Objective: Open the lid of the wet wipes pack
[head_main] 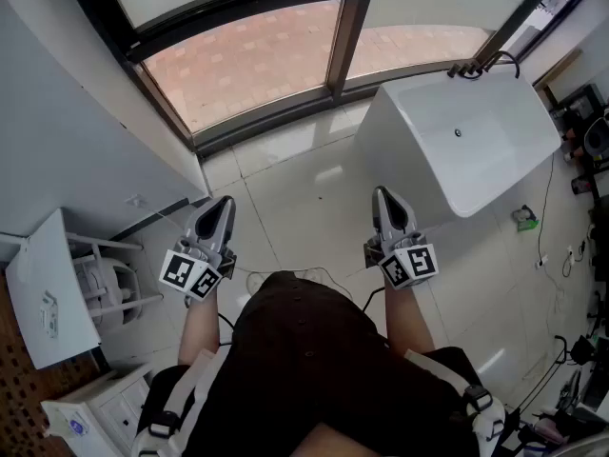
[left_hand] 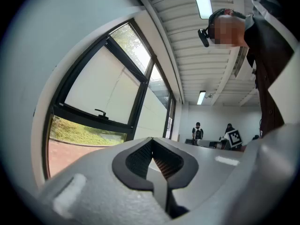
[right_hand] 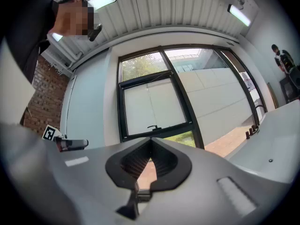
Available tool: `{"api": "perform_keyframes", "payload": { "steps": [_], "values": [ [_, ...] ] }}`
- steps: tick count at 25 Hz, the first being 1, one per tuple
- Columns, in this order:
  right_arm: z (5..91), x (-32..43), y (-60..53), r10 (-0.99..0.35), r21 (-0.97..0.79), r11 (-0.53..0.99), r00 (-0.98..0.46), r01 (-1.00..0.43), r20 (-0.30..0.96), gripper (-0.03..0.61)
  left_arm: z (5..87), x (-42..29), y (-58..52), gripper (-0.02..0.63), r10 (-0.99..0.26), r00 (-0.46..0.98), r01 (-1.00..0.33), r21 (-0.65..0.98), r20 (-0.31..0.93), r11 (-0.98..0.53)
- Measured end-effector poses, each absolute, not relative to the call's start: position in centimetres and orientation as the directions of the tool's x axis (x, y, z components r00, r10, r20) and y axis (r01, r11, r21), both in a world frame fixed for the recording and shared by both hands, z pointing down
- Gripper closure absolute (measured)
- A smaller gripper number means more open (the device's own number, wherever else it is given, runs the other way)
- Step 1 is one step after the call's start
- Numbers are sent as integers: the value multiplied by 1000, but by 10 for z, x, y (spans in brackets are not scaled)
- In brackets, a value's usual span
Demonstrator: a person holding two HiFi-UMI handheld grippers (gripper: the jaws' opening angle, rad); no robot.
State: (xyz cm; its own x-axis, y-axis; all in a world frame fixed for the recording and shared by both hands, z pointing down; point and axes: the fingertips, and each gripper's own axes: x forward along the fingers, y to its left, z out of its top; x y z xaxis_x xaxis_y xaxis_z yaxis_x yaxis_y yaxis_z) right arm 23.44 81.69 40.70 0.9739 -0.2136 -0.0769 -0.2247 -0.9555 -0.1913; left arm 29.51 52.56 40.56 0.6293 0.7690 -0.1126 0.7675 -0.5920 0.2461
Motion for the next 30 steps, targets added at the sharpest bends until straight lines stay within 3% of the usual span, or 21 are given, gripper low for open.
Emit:
{"api": "perform_keyframes", "payload": {
  "steps": [5,11,19,30],
  "values": [
    [407,226,837,-226,-209,-949,971,-237,-75,574,399,288,537,612,759,633,760,312,-153,-571],
    [416,230,834,-348,-225,-909,936,-351,-57,574,384,268,533,614,696,695,714,283,-179,-640],
    [423,256,749,-557,-230,-799,828,-556,-67,574,387,230,461,614,563,812,582,276,-153,-765],
    [397,275,635,-681,-198,-701,726,-685,-99,574,369,191,367,614,413,890,449,204,-194,-870]
  ]
}}
